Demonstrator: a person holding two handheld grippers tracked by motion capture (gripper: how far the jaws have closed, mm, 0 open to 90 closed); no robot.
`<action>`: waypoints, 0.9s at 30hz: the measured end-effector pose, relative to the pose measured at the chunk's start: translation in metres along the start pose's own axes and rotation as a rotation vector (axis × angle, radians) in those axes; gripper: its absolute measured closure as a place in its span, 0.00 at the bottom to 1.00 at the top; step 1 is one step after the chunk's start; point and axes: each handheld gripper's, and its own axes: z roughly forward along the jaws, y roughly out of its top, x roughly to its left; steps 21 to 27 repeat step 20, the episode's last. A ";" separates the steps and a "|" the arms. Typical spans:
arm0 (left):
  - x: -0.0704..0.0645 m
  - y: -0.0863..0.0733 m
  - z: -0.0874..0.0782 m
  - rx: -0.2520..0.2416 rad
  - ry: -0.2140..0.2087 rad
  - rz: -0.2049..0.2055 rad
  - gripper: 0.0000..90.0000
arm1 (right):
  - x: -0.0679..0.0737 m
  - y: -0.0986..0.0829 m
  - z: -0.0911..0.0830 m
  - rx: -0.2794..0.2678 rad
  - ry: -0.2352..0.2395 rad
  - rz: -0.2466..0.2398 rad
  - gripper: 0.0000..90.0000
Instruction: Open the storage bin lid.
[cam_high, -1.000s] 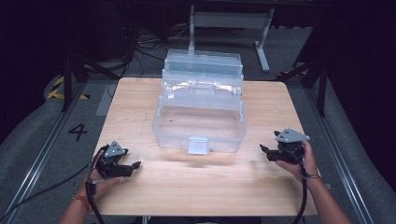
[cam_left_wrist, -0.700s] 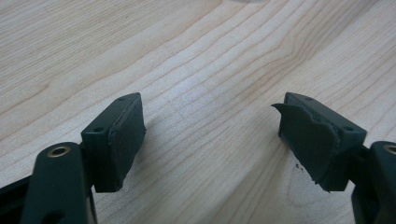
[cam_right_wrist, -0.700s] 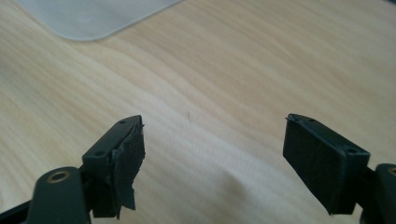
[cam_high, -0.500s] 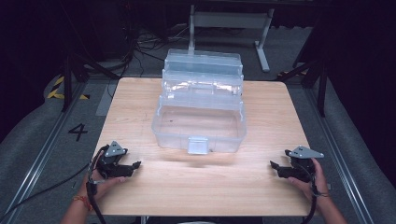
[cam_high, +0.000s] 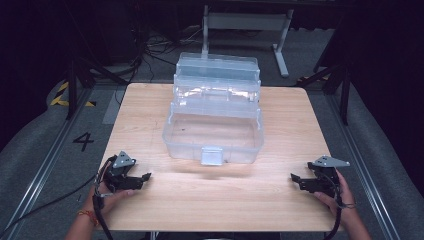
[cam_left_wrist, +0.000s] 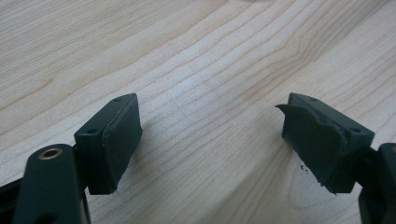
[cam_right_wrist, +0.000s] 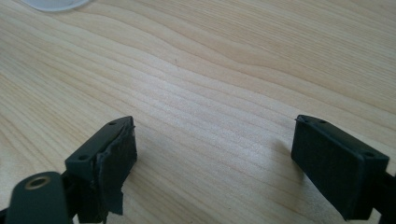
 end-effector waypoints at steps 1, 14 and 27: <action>0.000 0.000 0.000 0.000 -0.001 0.000 0.23 | 0.000 0.000 0.000 0.000 0.000 0.000 0.16; 0.000 0.001 0.001 0.002 -0.005 -0.007 0.21 | 0.000 0.000 0.000 0.012 -0.025 0.017 0.10; 0.000 0.001 0.001 0.007 -0.002 -0.005 0.20 | -0.001 0.000 0.001 0.015 -0.030 0.026 0.08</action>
